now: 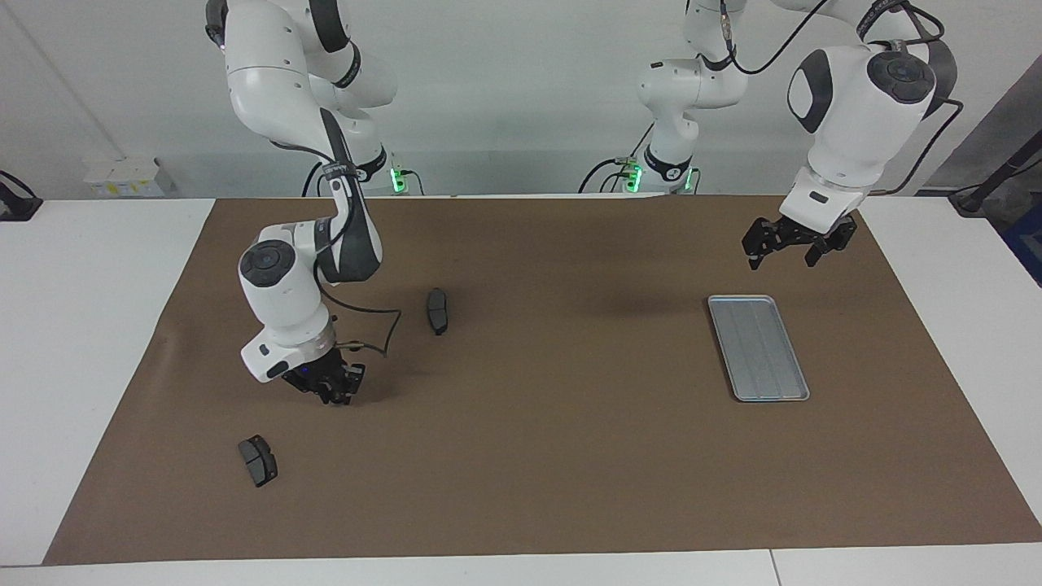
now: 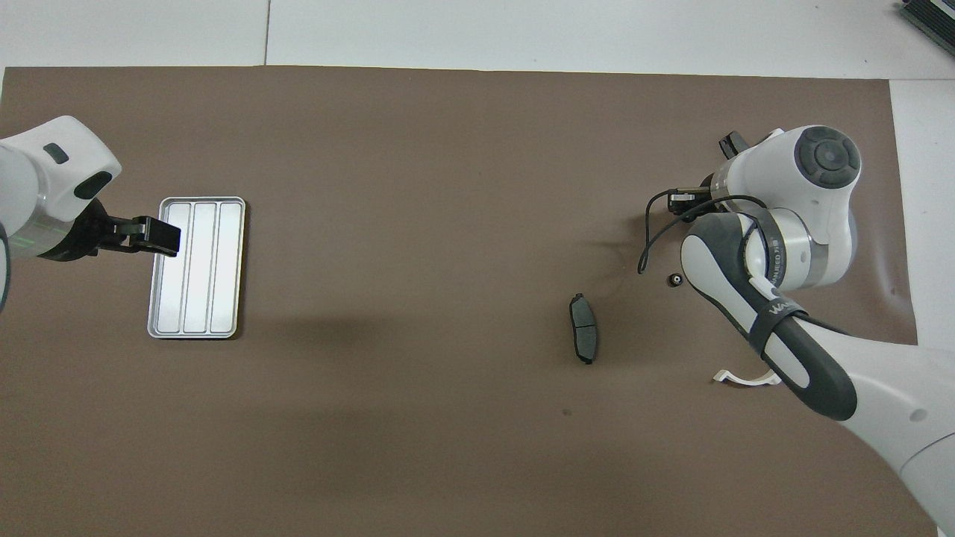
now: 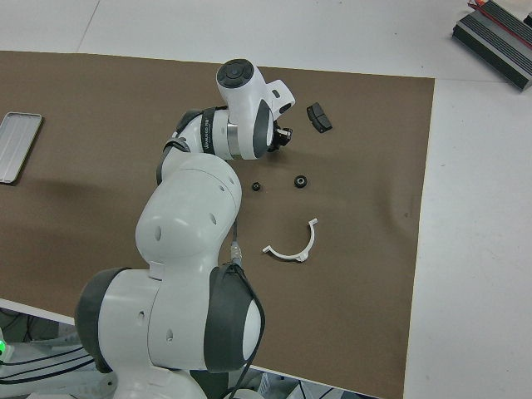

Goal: Place bearing gear from tray to pile
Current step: 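Carry the ring to the other rings and release it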

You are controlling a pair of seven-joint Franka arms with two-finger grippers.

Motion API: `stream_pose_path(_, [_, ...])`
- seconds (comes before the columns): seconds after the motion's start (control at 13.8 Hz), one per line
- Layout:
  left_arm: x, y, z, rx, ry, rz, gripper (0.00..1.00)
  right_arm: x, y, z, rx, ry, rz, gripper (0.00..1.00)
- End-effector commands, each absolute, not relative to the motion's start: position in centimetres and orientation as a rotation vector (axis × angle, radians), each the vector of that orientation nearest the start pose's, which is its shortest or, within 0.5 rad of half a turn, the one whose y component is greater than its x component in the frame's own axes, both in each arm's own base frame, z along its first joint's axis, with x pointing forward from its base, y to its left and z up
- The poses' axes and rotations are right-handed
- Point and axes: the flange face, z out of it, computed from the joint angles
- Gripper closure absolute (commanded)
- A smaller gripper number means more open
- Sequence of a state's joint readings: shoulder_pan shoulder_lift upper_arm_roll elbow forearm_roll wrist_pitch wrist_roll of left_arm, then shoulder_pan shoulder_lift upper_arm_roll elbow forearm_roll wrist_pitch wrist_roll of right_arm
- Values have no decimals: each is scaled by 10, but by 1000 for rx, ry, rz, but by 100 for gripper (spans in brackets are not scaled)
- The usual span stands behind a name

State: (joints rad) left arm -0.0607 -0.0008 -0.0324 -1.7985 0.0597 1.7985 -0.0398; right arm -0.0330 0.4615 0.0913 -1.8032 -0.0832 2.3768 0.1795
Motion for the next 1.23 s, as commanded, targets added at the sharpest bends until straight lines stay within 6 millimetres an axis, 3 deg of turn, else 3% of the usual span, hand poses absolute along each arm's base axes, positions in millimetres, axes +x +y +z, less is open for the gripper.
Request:
stream_pose_path(0.0, [555, -48, 539, -3059, 92, -43, 0, 664, 23, 304, -3115, 103, -221, 0])
stream_pose_path(0.29, [555, -48, 539, -3059, 92, -40, 0, 663, 33, 351, -3115, 91, -277, 0])
stream_pose_path(0.65, [554, -48, 538, -3059, 89, -33, 0, 660, 35, 440, -3138, 85, -247, 0])
stream_pose_path(0.79, [553, -48, 539, -3059, 91, -29, 0, 653, 52, 473, -3133, 56, -230, 0])
stream_pose_path(0.94, [553, -48, 539, -3059, 91, -31, 0, 644, 55, 509, -3138, 55, -219, 0])
stream_pose_path(1.16, [553, -49, 539, -3059, 91, -33, 0, 619, 67, 562, -3141, 117, -197, 0])
